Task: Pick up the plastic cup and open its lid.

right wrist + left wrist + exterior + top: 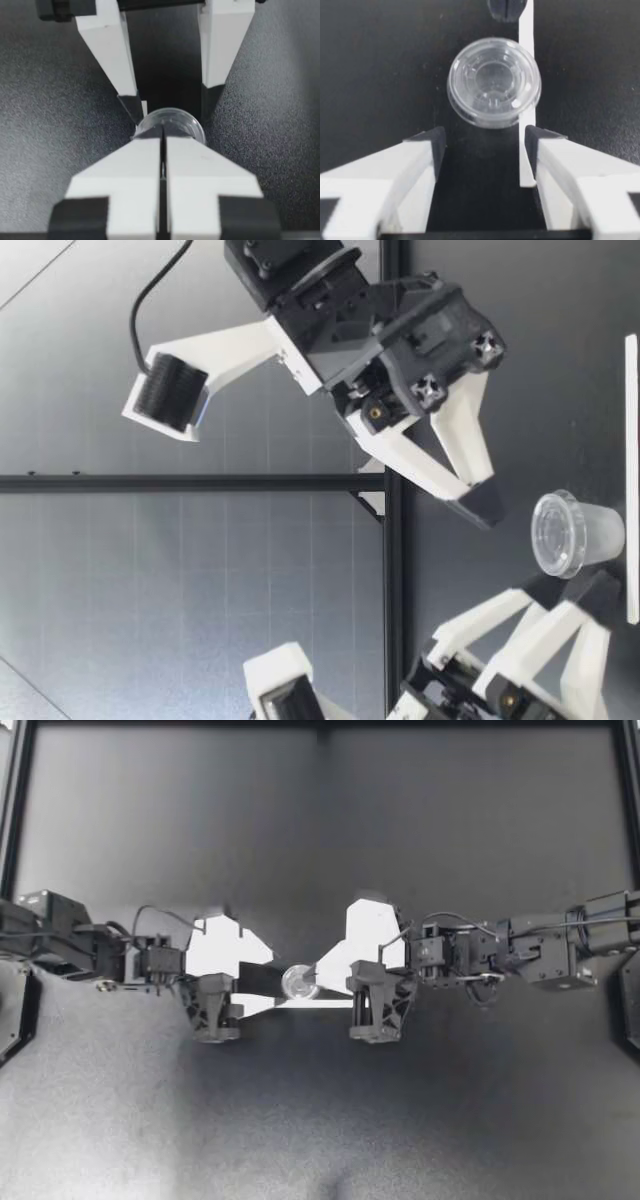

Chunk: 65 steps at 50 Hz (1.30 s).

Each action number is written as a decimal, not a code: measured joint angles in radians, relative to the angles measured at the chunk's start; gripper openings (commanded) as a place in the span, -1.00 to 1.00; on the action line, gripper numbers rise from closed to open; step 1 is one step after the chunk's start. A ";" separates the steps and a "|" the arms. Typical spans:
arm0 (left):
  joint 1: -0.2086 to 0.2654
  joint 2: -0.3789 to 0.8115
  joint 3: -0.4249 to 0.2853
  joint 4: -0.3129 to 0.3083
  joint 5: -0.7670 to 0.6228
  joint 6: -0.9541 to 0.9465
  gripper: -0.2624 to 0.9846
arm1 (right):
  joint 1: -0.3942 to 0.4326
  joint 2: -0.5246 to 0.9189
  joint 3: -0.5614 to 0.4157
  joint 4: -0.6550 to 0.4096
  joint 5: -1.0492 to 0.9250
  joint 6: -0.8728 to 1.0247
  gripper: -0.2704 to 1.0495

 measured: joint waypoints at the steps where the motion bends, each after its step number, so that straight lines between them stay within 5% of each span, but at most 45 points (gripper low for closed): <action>1: 0.000 0.002 -0.003 0.000 0.000 0.000 0.28 | 0.000 0.003 0.000 0.000 0.002 0.000 -0.88; 65: -0.006 0.064 -0.057 0.002 0.000 -0.009 0.26 | -0.012 0.075 -0.043 0.003 0.060 0.002 -0.88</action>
